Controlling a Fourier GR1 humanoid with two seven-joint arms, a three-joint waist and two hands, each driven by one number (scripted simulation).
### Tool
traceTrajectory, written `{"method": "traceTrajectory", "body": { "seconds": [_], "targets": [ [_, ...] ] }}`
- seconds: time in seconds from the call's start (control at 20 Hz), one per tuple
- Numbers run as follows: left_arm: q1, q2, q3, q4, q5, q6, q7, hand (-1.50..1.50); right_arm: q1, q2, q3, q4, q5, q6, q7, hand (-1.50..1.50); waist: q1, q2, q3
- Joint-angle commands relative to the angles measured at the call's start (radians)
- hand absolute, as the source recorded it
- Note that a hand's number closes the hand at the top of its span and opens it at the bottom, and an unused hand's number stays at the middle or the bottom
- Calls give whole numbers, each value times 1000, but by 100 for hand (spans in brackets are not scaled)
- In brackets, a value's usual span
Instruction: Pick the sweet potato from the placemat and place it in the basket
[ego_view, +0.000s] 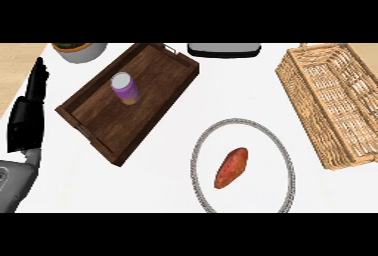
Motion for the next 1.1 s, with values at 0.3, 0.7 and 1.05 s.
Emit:
{"method": "traceTrajectory", "body": {
  "seconds": [0.3,0.7,1.05],
  "targets": [
    [51,-95,-12,53,203,-176,194,0,158,91,49,34,88,217,-420,150,-26,11,-10],
    [49,-71,16,58,255,-251,268,0,266,526,400,-45,469,-297,-496,-150,-31,-13,-11],
    [91,-47,41,34,260,-271,285,0,276,336,454,-322,611,-277,167,-150,-45,-21,-14]
  ]
}}
